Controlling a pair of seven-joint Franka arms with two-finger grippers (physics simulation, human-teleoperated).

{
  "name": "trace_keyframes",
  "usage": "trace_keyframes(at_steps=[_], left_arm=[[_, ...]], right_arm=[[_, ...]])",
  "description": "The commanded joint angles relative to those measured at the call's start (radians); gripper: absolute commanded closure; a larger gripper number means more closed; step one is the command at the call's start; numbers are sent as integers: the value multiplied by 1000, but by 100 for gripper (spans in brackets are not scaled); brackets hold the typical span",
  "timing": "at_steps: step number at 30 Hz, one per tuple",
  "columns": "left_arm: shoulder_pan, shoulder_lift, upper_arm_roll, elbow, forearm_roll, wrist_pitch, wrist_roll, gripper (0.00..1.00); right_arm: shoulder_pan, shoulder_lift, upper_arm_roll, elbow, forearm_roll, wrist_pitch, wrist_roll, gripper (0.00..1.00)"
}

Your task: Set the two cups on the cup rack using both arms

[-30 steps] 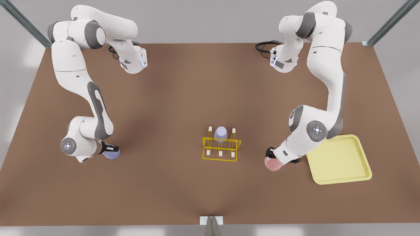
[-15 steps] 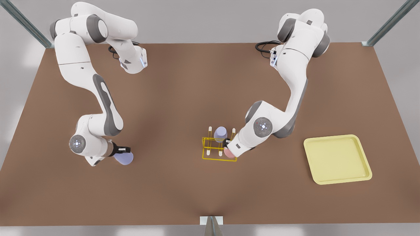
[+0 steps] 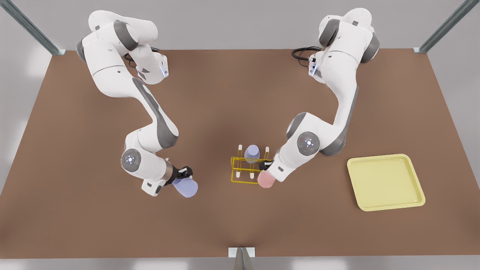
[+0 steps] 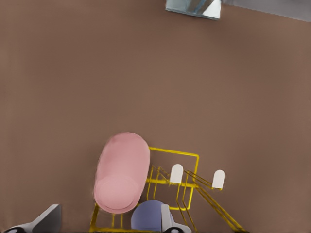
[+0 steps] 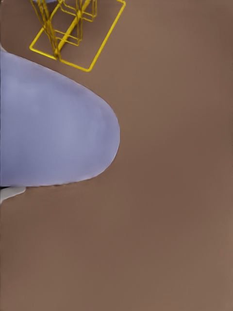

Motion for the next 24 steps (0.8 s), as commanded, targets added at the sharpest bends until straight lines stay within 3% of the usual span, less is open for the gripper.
trace_keyframes(at_steps=[1,4,6,7,8,9,24], left_arm=[[6,-56,79,80,3,-319,-91,0],[78,-157,200,92,39,-543,361,0],[93,-165,196,95,121,-660,572,0],[112,-237,174,69,121,-654,570,0],[228,-419,29,-260,145,-419,582,0],[222,-445,24,-305,178,-406,579,0],[251,-390,27,-279,127,-480,578,0]], right_arm=[[6,5,27,15,-5,-6,-33,26],[44,3,45,18,-5,5,-42,26],[73,3,45,26,-5,6,-42,26],[89,5,45,32,-3,8,-43,26],[104,10,45,36,1,12,-43,26],[119,11,45,39,14,14,-42,26],[254,114,42,130,41,31,-31,26]])
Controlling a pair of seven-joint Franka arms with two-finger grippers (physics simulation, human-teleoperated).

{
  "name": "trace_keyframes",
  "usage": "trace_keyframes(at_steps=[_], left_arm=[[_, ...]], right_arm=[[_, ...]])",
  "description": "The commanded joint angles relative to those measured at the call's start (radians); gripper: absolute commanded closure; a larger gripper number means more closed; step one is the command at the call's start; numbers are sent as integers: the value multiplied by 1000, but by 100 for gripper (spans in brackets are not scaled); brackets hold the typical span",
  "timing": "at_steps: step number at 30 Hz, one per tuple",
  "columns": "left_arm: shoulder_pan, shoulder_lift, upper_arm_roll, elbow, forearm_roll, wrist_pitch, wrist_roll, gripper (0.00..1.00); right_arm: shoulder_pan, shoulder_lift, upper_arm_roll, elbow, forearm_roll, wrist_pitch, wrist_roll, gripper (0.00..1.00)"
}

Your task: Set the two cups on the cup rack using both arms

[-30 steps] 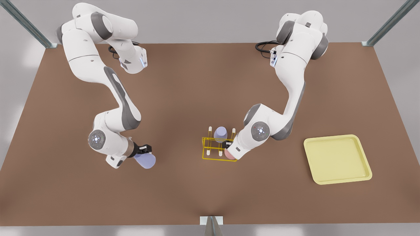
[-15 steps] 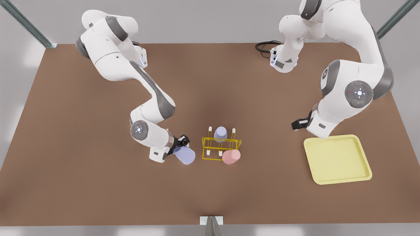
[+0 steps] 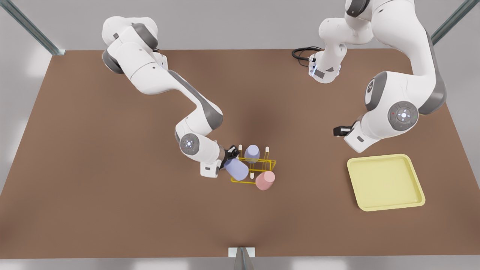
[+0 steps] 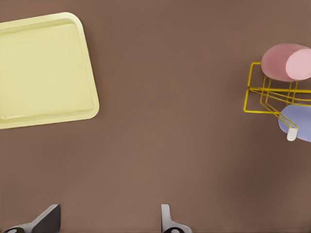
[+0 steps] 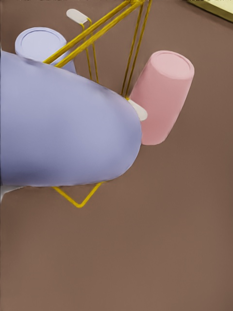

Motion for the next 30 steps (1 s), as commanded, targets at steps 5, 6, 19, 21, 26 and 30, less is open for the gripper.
trace_keyframes(at_steps=[5,6,19,21,26,30], left_arm=[[4,-1,0,0,-1,-7,178,0],[4,-1,0,0,-1,-8,178,0],[4,-2,0,3,1,-7,181,0],[5,-2,0,23,1,-7,183,0],[-2,2,-3,43,2,-2,218,0],[-2,2,-3,43,2,-1,220,0]], right_arm=[[29,18,-2,21,-3,3,29,0],[28,18,-3,22,-3,3,29,0],[-380,-487,-129,133,-239,-1008,149,0],[-431,-528,-198,136,-248,-1109,155,0],[-468,-743,-226,7,-207,-1129,147,0],[-468,-794,-229,-88,-186,-1077,150,0]])
